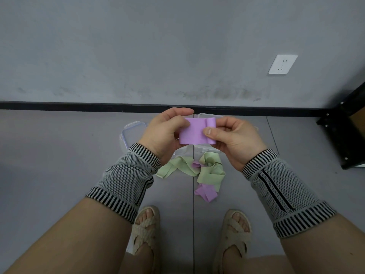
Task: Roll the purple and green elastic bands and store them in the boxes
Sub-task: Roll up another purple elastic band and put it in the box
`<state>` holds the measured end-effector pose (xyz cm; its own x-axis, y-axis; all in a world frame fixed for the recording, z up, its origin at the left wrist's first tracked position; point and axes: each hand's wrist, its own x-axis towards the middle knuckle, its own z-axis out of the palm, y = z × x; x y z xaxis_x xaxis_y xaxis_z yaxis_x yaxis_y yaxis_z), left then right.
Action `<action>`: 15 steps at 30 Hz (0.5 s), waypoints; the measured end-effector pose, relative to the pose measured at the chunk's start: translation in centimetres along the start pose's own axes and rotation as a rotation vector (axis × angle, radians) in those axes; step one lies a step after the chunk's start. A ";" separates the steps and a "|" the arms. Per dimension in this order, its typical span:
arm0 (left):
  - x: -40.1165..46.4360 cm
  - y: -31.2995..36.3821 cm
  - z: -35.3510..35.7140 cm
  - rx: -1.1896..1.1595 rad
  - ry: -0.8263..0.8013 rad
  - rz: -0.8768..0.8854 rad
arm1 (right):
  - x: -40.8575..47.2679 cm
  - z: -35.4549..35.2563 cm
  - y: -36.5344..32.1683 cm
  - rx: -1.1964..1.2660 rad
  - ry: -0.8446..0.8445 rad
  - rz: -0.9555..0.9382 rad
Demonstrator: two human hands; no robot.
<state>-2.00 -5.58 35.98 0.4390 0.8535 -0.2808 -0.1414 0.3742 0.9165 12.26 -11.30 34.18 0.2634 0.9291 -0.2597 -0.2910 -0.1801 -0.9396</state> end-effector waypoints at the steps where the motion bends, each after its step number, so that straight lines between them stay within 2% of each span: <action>1: 0.0 0.0 0.1 -0.019 -0.007 -0.015 | 0.0 0.1 0.0 -0.008 0.002 -0.009; 5: 0.1 -0.4 0.2 0.052 -0.026 -0.051 | -0.1 0.4 0.2 -0.068 0.033 -0.057; 9: 0.4 -0.6 0.0 0.160 0.045 -0.019 | 0.1 0.4 0.5 -0.167 0.115 -0.121; 15: 0.3 -0.6 0.5 0.101 0.073 -0.023 | 0.0 0.9 1.0 -0.351 0.183 -0.183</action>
<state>-1.33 -5.72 35.51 0.3748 0.8705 -0.3189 -0.0401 0.3589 0.9325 11.11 -11.15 33.45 0.4497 0.8889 -0.0876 0.0979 -0.1466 -0.9843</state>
